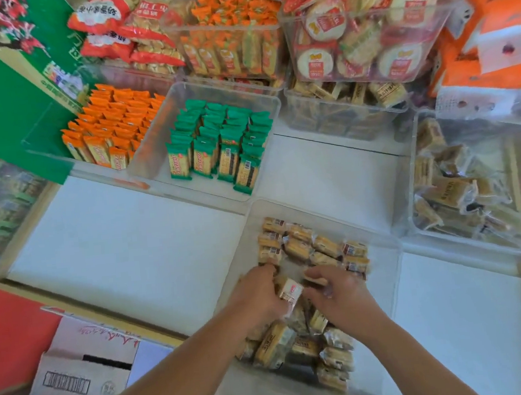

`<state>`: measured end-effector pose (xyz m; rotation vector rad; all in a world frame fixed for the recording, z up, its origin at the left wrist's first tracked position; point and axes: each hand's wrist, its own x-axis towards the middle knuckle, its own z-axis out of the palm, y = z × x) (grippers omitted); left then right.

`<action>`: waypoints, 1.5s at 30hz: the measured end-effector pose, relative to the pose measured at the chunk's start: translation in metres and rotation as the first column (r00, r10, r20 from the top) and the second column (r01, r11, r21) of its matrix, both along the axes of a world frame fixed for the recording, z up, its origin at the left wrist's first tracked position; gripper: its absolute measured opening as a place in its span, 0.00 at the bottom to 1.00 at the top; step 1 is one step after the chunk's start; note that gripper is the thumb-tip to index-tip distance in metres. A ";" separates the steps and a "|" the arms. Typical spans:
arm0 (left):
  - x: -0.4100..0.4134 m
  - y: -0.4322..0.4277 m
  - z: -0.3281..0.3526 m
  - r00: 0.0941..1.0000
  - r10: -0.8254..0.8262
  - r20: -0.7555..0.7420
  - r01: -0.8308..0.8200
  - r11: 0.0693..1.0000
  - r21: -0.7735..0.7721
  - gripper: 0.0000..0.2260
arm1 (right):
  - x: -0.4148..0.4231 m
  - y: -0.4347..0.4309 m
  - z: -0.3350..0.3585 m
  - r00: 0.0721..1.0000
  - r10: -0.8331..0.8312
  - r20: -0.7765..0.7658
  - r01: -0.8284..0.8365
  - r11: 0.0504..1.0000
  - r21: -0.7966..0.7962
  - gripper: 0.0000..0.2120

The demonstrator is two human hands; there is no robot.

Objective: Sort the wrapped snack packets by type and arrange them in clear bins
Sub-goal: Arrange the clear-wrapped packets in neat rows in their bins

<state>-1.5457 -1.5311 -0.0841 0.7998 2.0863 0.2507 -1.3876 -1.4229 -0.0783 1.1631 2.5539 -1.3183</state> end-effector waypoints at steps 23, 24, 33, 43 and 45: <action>-0.025 -0.080 0.028 0.979 -0.125 -0.164 0.168 0.943 0.287 0.15 | -0.067 0.003 -0.011 0.921 0.135 0.365 -0.287 0.870 0.401 0.23; -0.025 -0.079 0.029 0.972 -0.161 -0.170 0.203 0.942 0.269 0.14 | -0.068 0.002 -0.011 0.911 0.126 0.394 -0.297 0.862 0.411 0.24; -0.022 -0.024 0.020 0.894 -0.434 -0.110 0.438 0.899 0.011 0.03 | -0.079 0.007 -0.009 0.859 0.113 0.500 -0.327 0.871 0.366 0.26; -0.028 -0.006 0.001 0.968 -0.251 -0.012 0.252 0.966 0.061 0.29 | -0.060 0.015 -0.032 0.930 0.100 0.353 -0.282 0.811 0.513 0.24; -0.034 -0.016 0.014 0.990 -0.138 -0.008 0.137 0.972 0.190 0.21 | -0.060 0.014 -0.025 0.963 0.073 0.259 -0.201 0.836 0.511 0.22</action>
